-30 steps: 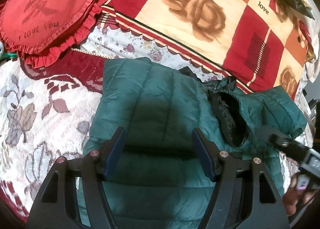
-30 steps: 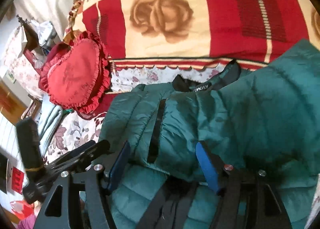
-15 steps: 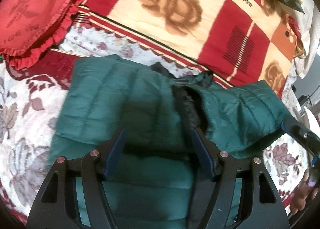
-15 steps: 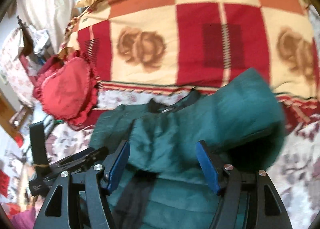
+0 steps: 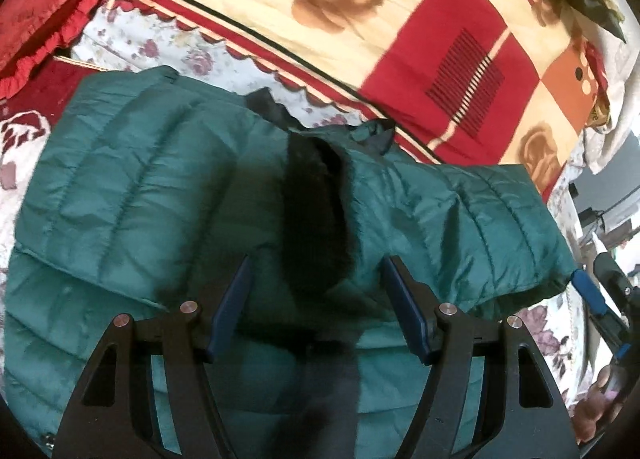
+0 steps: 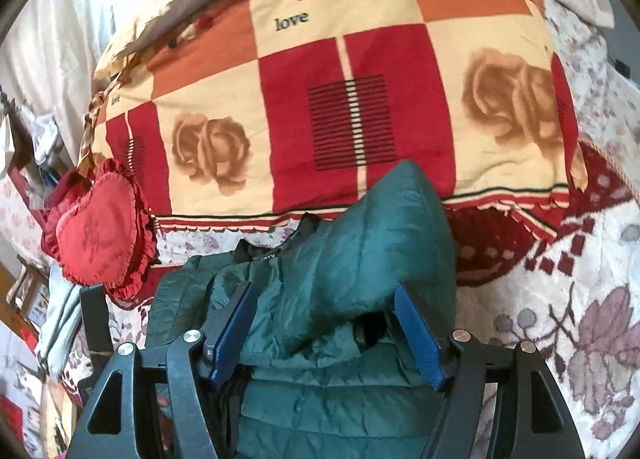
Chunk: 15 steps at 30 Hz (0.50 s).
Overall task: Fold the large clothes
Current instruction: 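Fold the held sleeve across the jacket toward the left gripper, then release the sleeve and open the right gripper over the jacket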
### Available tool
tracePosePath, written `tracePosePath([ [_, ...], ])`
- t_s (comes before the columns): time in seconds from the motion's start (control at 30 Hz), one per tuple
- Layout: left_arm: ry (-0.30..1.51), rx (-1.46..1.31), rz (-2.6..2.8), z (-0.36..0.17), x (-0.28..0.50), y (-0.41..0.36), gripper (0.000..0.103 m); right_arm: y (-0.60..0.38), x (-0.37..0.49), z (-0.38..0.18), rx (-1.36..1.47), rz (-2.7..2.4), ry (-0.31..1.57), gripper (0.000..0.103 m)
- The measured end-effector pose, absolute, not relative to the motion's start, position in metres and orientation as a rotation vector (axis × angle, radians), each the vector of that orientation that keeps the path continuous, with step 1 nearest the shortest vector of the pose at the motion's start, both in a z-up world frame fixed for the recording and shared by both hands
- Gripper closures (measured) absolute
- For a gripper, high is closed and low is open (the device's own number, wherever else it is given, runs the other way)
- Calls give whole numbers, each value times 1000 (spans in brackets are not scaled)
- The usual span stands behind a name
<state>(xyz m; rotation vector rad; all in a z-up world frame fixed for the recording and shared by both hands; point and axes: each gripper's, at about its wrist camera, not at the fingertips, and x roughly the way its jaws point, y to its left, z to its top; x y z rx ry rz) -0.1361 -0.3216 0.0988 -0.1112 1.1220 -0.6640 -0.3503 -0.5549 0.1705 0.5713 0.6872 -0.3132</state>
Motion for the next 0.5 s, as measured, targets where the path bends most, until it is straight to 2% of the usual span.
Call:
tracePosePath([
  [0.17,1098,-207,-669,103,-134,-308,35,-559,-359,170,579,-315,674,33],
  [0.23,1118,-195,-650,99,-130,-311,26,-563,-361,168,600,-315,669,33],
  [0.27,1132,-188,-648,96,-128,-314,25,-564,-361,166,614,-311,667,33],
  [0.5,1113,-119,-648,91,-134,-339,25,-567,-363,161,626,-315,679,32],
])
